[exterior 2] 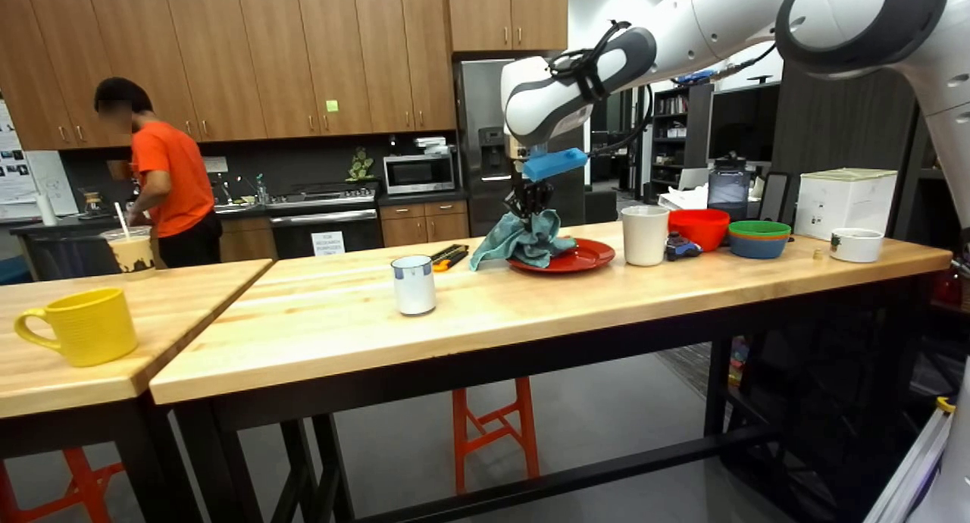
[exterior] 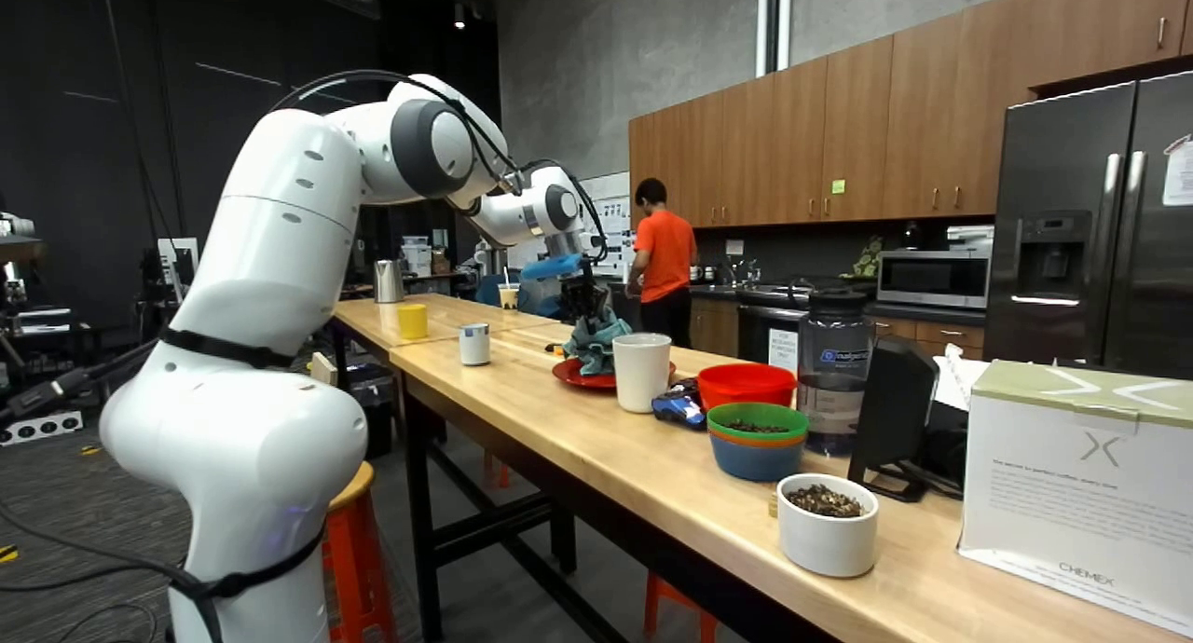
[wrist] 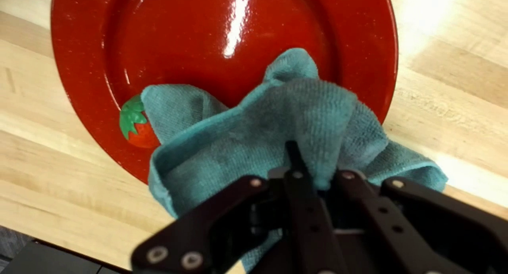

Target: Remove the blue towel from the orange plate and put it on the table

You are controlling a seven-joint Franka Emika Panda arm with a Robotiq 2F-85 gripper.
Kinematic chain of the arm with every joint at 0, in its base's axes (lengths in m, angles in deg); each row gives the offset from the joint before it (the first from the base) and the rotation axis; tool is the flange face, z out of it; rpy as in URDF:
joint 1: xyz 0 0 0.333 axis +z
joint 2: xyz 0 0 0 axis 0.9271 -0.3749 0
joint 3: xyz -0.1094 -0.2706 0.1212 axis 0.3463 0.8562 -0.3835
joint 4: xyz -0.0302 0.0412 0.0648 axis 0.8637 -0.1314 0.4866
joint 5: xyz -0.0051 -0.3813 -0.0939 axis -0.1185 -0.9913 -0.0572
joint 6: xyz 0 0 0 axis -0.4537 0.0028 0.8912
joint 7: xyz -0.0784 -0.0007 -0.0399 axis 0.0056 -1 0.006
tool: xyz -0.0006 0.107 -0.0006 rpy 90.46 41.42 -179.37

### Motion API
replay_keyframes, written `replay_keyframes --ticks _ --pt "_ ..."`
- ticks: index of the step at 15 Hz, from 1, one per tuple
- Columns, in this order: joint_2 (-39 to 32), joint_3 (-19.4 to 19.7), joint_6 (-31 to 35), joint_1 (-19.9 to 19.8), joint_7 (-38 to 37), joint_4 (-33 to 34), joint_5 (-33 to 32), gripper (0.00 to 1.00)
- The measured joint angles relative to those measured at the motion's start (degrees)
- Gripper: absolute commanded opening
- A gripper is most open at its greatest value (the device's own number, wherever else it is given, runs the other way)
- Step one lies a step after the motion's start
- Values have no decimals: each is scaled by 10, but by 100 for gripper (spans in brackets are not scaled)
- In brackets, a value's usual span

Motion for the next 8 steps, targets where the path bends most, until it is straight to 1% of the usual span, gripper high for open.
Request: replay_keyframes --ticks 8 --pt "54 0 -7 0 0 -56 1 2"
